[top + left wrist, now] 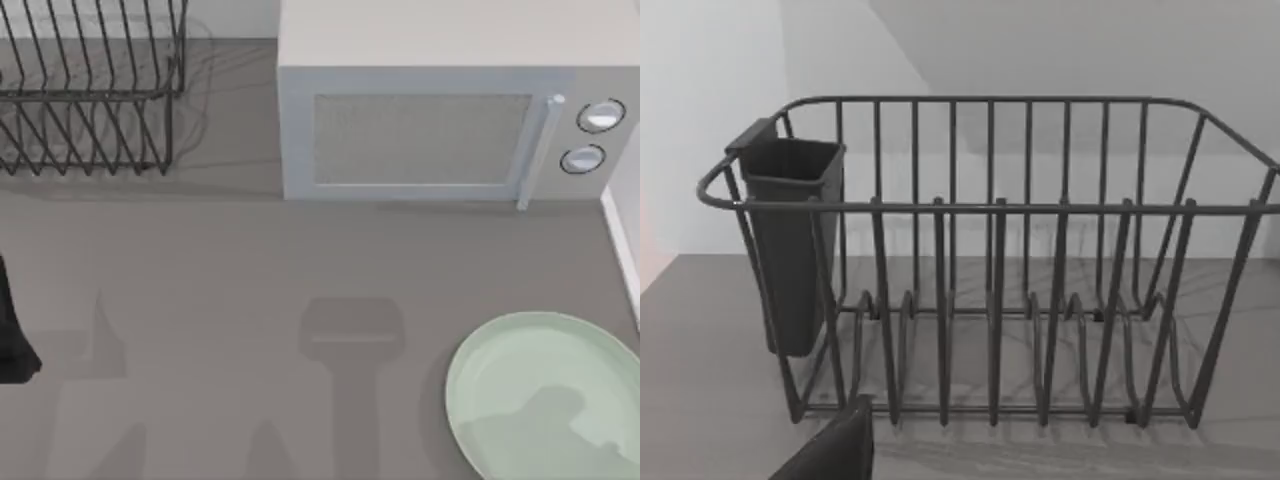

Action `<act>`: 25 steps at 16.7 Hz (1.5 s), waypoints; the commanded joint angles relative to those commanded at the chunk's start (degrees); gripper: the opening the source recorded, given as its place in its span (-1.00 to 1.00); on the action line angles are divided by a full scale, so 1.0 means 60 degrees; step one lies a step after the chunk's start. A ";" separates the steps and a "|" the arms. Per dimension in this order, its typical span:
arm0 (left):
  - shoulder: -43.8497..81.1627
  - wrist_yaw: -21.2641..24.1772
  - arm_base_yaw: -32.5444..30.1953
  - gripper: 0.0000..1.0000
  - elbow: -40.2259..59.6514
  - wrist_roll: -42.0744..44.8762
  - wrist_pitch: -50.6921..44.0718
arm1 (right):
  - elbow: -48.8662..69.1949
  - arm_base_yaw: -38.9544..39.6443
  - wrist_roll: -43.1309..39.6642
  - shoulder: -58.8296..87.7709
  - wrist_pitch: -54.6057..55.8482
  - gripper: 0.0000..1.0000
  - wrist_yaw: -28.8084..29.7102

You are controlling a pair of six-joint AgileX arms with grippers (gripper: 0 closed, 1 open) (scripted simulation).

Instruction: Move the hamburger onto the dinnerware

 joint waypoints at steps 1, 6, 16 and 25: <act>0.0000 0.0000 0.0000 1.00 0.0000 0.0000 0.0000 | 0.0297 -0.0073 -0.0371 0.0473 -0.0345 1.00 0.0000; 0.0000 0.0000 0.0000 1.00 0.0000 0.0000 0.0000 | 0.1030 -0.0245 -0.1255 0.1614 -0.1137 1.00 -0.0005; 0.0000 0.0000 0.0000 1.00 0.0000 0.0000 0.0000 | 0.0230 -0.0213 -0.1207 0.2381 0.0441 1.00 -0.0006; 0.0000 0.0000 0.0000 1.00 0.0000 0.0000 0.0000 | -0.0849 -0.0214 -0.1195 0.3542 0.2670 1.00 -0.0008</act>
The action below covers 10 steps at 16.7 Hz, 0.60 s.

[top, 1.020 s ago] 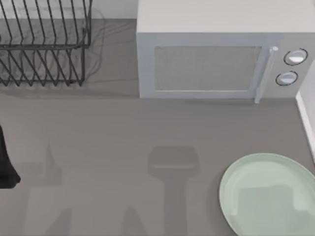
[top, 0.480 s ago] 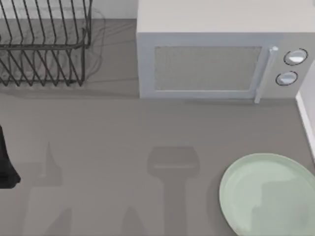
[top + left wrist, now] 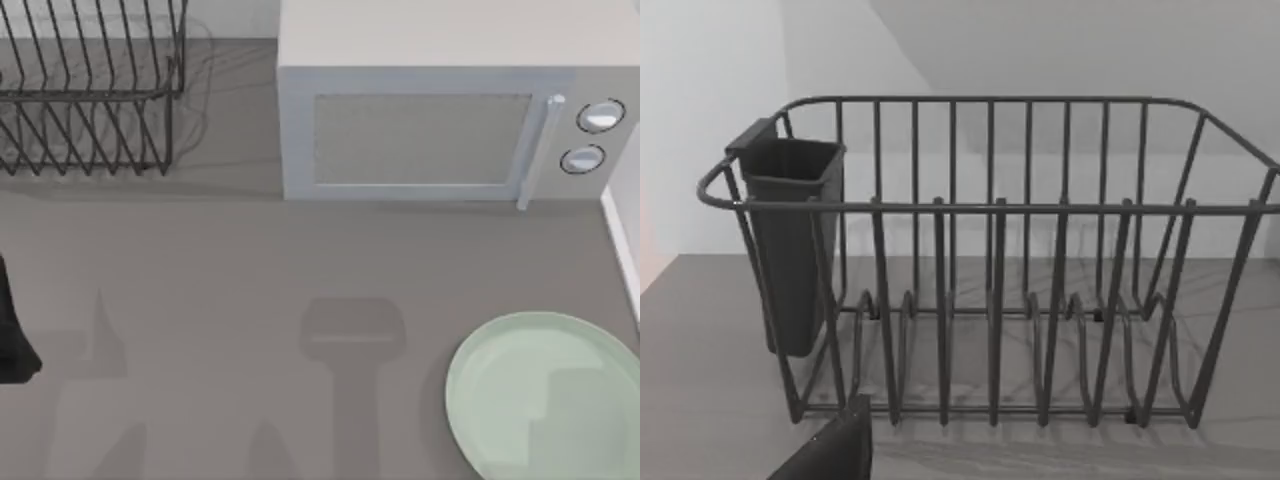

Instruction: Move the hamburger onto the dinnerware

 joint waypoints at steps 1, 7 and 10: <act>0.0000 0.0000 0.0000 1.00 0.0000 0.0000 0.0000 | 0.0000 0.0000 0.0000 0.0000 0.0000 1.00 0.0000; 0.0000 0.0000 0.0000 1.00 0.0000 0.0000 0.0000 | 0.0000 0.0000 0.0000 0.0000 0.0000 0.10 0.0000; 0.0000 0.0000 0.0000 1.00 0.0000 0.0000 0.0000 | 0.0000 0.0000 0.0000 0.0000 0.0000 -0.36 0.0000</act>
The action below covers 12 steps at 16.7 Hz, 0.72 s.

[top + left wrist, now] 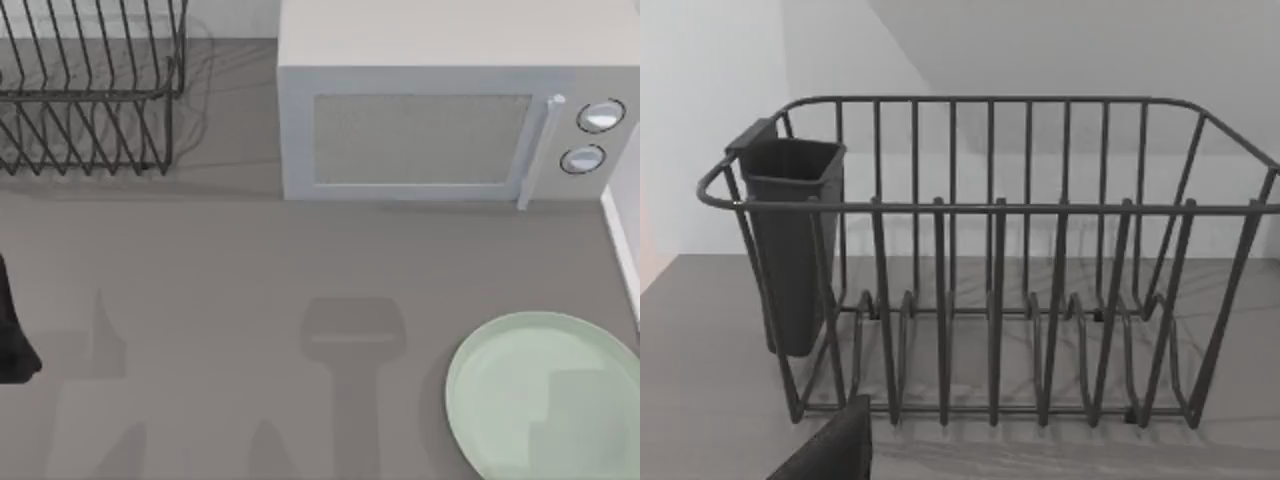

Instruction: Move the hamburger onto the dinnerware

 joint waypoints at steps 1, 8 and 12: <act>0.0000 0.0000 0.0000 1.00 0.0000 0.0000 0.0000 | 0.0000 0.0000 0.0000 0.0000 0.0000 -0.51 0.0000; 0.0000 0.0000 0.0000 1.00 0.0000 0.0000 0.0000 | 0.0000 0.0000 0.0000 0.0000 0.0000 -1.00 0.0000; 0.0000 0.0000 0.0000 1.00 0.0000 0.0000 0.0000 | 0.0000 0.0000 0.0000 0.0000 0.0000 -1.00 0.0000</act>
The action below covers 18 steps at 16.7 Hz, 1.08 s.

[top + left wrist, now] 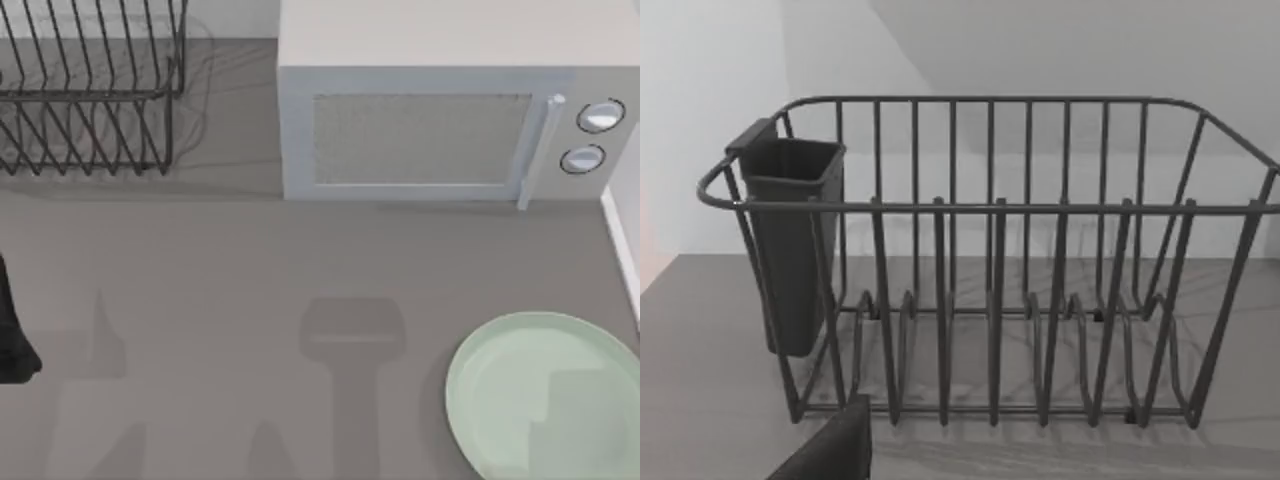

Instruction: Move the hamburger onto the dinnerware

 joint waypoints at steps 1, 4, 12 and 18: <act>0.0000 0.0000 0.0000 1.00 0.0000 0.0000 0.0000 | 0.0442 -0.0002 0.0219 -0.0677 -0.1087 -1.00 -0.0109; 0.0000 0.0000 0.0000 1.00 0.0000 0.0000 0.0000 | 0.0749 -0.0040 0.0202 -0.0798 -0.1468 -1.00 -0.0110; 0.0000 0.0000 0.0000 1.00 0.0000 0.0000 0.0000 | 0.2929 -0.0055 0.0127 -0.2113 -0.5181 -1.00 -0.0107; 0.0000 0.0000 0.0000 1.00 0.0000 0.0000 0.0000 | 0.3180 -0.0041 0.0163 -0.2311 -0.5504 -1.00 -0.0108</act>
